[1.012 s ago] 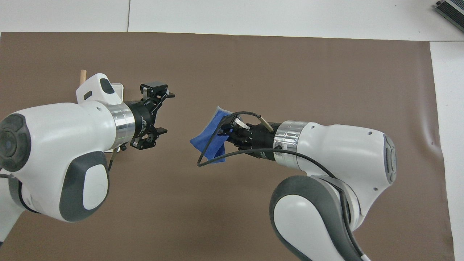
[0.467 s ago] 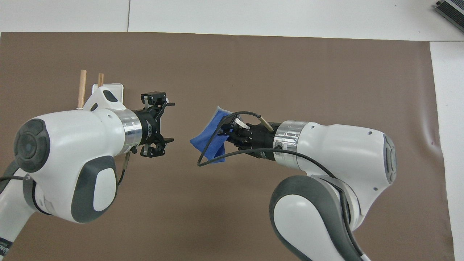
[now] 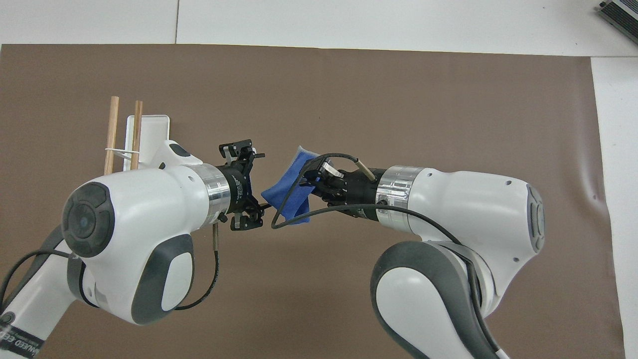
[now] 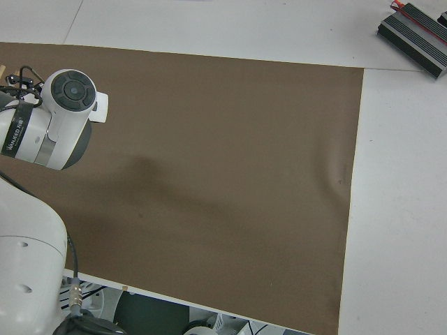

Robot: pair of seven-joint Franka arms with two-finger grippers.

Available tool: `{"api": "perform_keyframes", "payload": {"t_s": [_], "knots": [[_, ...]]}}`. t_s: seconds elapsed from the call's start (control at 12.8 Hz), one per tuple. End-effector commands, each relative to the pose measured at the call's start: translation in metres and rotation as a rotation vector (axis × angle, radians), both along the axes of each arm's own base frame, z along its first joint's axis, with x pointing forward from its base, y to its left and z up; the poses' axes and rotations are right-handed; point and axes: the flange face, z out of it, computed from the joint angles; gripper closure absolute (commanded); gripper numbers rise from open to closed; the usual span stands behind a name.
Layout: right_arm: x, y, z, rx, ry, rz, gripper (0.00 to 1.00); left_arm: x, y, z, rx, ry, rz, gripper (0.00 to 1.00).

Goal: Right arm passes towel to left arm to hang
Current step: 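Bring the left gripper to the towel held by the right gripper, then close the left gripper on the towel while the right gripper releases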

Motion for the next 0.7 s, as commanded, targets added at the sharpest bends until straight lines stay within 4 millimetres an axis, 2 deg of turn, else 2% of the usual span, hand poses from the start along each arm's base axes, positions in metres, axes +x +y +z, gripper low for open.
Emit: {"api": "perform_keyframes", "payload": {"t_s": [0.0, 0.31, 0.39, 0.47, 0.62], "knots": [[0.003, 0.004, 0.001, 0.020, 0.003, -0.009, 1.00, -0.005, -0.001, 0.000, -0.021, 0.000, 0.022, 0.00], [0.003, 0.003, 0.001, 0.019, 0.003, -0.011, 1.00, 0.007, 0.001, 0.006, -0.049, -0.066, 0.051, 0.00], [0.003, 0.003, 0.002, 0.020, 0.001, -0.011, 1.00, 0.008, 0.001, 0.007, -0.054, -0.077, 0.053, 0.04], [0.003, 0.003, 0.003, 0.021, 0.001, -0.011, 1.00, 0.007, 0.000, 0.006, -0.052, -0.078, 0.046, 0.09], [0.003, 0.003, 0.003, 0.021, 0.001, -0.011, 1.00, 0.006, -0.002, 0.005, -0.045, -0.083, 0.028, 0.33]]}}
